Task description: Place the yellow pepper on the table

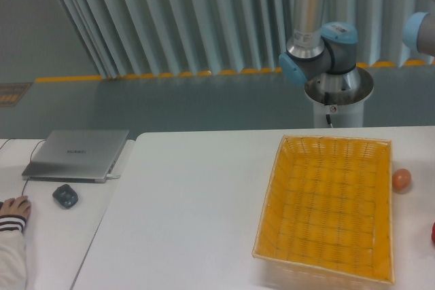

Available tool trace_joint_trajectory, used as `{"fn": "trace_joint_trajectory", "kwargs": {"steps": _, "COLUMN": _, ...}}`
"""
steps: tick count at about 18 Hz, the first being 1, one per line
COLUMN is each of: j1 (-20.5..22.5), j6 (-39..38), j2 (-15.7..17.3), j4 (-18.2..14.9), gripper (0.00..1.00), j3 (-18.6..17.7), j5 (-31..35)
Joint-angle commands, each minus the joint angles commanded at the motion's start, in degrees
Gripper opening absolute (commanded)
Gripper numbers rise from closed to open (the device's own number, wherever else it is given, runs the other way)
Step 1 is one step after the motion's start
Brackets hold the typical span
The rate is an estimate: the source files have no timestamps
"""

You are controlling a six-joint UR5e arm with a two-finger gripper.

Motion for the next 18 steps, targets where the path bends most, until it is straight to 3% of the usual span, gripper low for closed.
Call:
{"fn": "trace_joint_trajectory", "kwargs": {"steps": 5, "j1": -0.2, "j6": -0.3, "j2": -1.3, "j4": 1.9, "gripper": 0.52, "j3": -0.8, "j5": 0.0}}
{"fn": "trace_joint_trajectory", "kwargs": {"steps": 13, "j1": -0.4, "j6": 0.1, "j2": -1.8, "j4": 2.0, "gripper": 0.84, "j3": -0.8, "j5": -0.3}}
{"fn": "trace_joint_trajectory", "kwargs": {"steps": 18, "j1": -0.6, "j6": 0.1, "j2": -1.9, "j4": 2.0, "gripper": 0.9, "j3": -0.8, "j5": -0.3}}
